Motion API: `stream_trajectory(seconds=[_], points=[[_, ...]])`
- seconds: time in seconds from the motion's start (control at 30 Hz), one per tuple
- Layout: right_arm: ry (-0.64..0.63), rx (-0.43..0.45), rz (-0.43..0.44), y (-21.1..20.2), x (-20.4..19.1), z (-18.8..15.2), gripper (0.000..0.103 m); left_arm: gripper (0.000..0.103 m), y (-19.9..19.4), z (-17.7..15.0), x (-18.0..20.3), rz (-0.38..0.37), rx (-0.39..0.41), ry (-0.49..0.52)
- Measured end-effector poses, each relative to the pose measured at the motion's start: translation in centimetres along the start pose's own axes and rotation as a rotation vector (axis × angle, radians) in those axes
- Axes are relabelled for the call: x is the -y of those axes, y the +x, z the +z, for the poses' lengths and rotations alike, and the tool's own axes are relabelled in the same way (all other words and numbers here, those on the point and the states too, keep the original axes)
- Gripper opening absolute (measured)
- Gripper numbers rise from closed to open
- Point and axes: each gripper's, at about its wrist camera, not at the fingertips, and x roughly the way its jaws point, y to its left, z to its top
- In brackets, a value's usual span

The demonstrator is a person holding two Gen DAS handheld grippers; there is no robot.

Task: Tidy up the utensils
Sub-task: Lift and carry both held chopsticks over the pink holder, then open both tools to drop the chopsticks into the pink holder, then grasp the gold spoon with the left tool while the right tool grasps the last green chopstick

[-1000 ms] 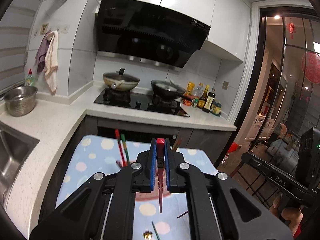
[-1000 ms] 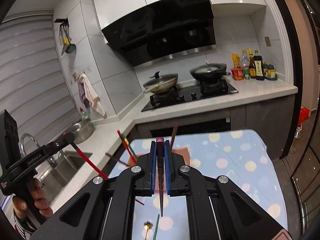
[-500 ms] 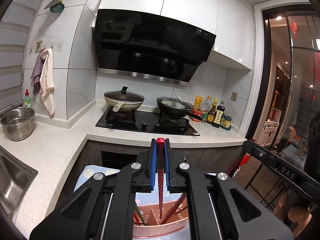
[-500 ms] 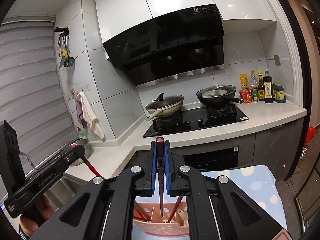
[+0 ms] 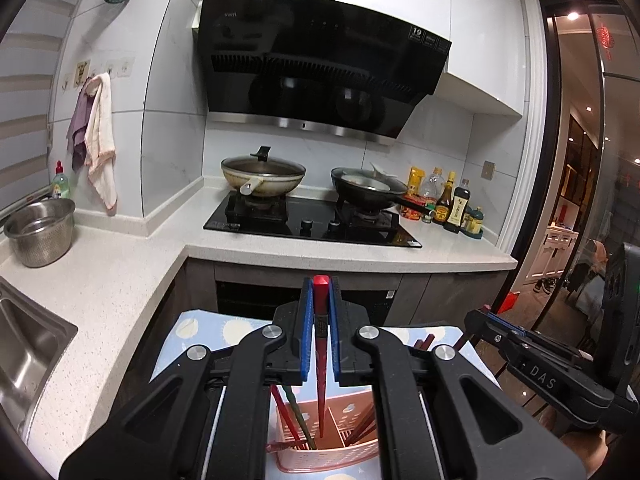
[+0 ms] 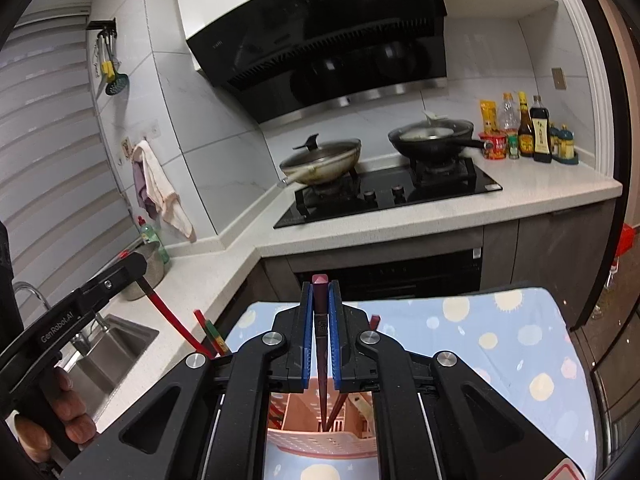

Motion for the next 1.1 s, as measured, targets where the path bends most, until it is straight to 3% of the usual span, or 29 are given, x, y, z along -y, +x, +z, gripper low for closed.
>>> stream_trajectory(seconds=[0.17,0.23,0.3,0.37,0.47,0.83,1.1], points=[[0.017,-0.022,-0.018,0.7,0.7,-0.7,0.008,0.007,0.7,-0.9,-0.5,0.002,-0.031,-0.023],[0.029,-0.017,-0.024,0.6,0.9,-0.8,0.014,0.008,0.8,-1.1,-0.7,0.006,-0.037,-0.033],[0.034,-0.017,-0.028,0.6,1.1,-0.9,0.015,0.013,0.9,-1.4,-0.8,0.006,-0.046,-0.043],[0.040,-0.014,-0.029,0.5,1.3,-1.0,0.021,0.027,0.9,-1.6,-0.9,0.017,-0.048,-0.047],[0.036,-0.014,-0.028,0.3,1.3,-1.1,0.024,0.030,0.7,-1.9,-1.0,0.023,-0.052,-0.050],[-0.009,-0.036,-0.044,-1.2,0.3,-2.5,0.024,0.030,-0.4,-3.2,-1.3,0.025,-0.082,-0.058],[-0.015,-0.110,-0.054,-3.8,0.2,-6.9,0.024,0.031,-2.7,-6.6,-1.3,0.024,-0.132,-0.066]])
